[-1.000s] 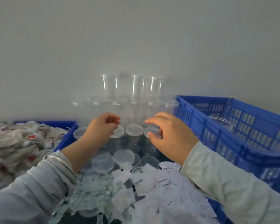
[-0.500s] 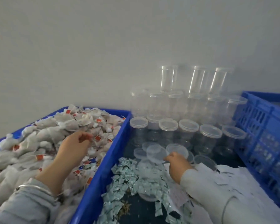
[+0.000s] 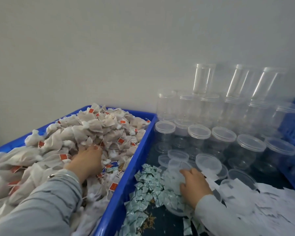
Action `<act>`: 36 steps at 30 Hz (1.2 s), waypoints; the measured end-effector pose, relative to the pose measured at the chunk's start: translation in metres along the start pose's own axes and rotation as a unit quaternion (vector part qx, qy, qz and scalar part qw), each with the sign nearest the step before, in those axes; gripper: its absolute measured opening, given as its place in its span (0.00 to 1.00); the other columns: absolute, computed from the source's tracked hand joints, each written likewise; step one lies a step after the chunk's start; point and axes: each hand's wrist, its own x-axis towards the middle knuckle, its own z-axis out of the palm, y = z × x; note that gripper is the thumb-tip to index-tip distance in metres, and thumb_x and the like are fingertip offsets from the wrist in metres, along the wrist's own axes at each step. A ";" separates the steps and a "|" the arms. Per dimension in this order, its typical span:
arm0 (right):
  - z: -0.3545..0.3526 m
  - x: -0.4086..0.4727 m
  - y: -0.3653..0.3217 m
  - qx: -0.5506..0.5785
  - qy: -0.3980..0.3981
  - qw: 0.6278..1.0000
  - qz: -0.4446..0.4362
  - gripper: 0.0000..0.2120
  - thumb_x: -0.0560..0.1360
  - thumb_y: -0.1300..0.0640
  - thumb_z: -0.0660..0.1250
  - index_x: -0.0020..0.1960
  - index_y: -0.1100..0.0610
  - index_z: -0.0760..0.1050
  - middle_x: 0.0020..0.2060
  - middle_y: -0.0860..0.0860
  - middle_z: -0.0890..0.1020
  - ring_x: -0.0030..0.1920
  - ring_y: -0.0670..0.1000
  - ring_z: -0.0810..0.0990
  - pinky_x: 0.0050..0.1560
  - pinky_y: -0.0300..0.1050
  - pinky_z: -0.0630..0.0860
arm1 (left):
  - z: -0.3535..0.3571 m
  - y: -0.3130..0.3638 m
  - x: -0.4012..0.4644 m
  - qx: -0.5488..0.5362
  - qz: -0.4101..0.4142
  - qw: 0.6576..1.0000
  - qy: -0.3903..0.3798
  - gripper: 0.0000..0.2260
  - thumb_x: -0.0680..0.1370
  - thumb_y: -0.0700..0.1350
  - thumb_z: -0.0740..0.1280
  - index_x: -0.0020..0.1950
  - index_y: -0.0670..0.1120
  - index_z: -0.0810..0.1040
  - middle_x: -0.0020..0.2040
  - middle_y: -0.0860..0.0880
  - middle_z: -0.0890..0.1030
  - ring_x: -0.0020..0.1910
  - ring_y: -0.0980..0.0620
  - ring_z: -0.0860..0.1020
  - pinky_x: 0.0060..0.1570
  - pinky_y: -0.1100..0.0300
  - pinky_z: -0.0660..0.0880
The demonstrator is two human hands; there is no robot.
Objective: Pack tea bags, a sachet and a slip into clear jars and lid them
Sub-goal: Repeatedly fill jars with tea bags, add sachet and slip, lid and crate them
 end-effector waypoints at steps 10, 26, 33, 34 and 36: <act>-0.008 0.005 0.016 0.017 0.022 0.999 0.028 0.18 0.79 0.57 0.57 0.67 0.50 0.72 0.62 0.50 0.70 0.65 0.51 0.68 0.62 0.39 0.66 | -0.002 -0.002 0.002 -0.118 -0.098 0.988 0.004 0.21 0.78 0.40 0.60 0.70 0.41 0.61 0.69 0.35 0.60 0.62 0.40 0.73 0.61 0.53 0.70; -0.094 0.095 0.040 -0.108 0.152 0.976 0.108 0.34 0.75 0.40 0.62 0.74 0.55 0.57 0.72 0.58 0.63 0.72 0.59 0.57 0.71 0.52 0.57 | -0.012 0.003 0.008 -0.179 -0.034 0.982 0.040 0.18 0.78 0.56 0.62 0.42 0.41 0.79 0.39 0.47 0.81 0.40 0.51 0.80 0.38 0.60 0.74; -0.087 0.129 0.052 -0.024 0.136 0.978 0.156 0.41 0.70 0.31 0.63 0.72 0.55 0.59 0.65 0.57 0.73 0.66 0.60 0.67 0.65 0.55 0.66 | -0.007 0.008 0.010 -0.171 -0.012 0.984 0.047 0.16 0.77 0.57 0.62 0.37 0.46 0.75 0.35 0.51 0.78 0.35 0.56 0.76 0.30 0.63 0.67; -0.085 0.129 0.053 -0.023 0.145 0.978 0.150 0.41 0.69 0.31 0.64 0.72 0.55 0.59 0.65 0.56 0.73 0.66 0.59 0.68 0.64 0.55 0.66 | -0.006 0.009 0.010 -0.171 -0.007 0.984 0.047 0.16 0.77 0.57 0.62 0.38 0.46 0.76 0.35 0.51 0.79 0.35 0.56 0.77 0.30 0.63 0.68; -0.082 0.130 0.053 -0.023 0.156 0.977 0.142 0.42 0.68 0.31 0.65 0.73 0.53 0.59 0.65 0.56 0.73 0.66 0.59 0.69 0.64 0.55 0.66 | -0.005 0.010 0.011 -0.169 0.000 0.984 0.051 0.16 0.77 0.57 0.62 0.38 0.46 0.76 0.35 0.51 0.79 0.35 0.56 0.77 0.30 0.64 0.68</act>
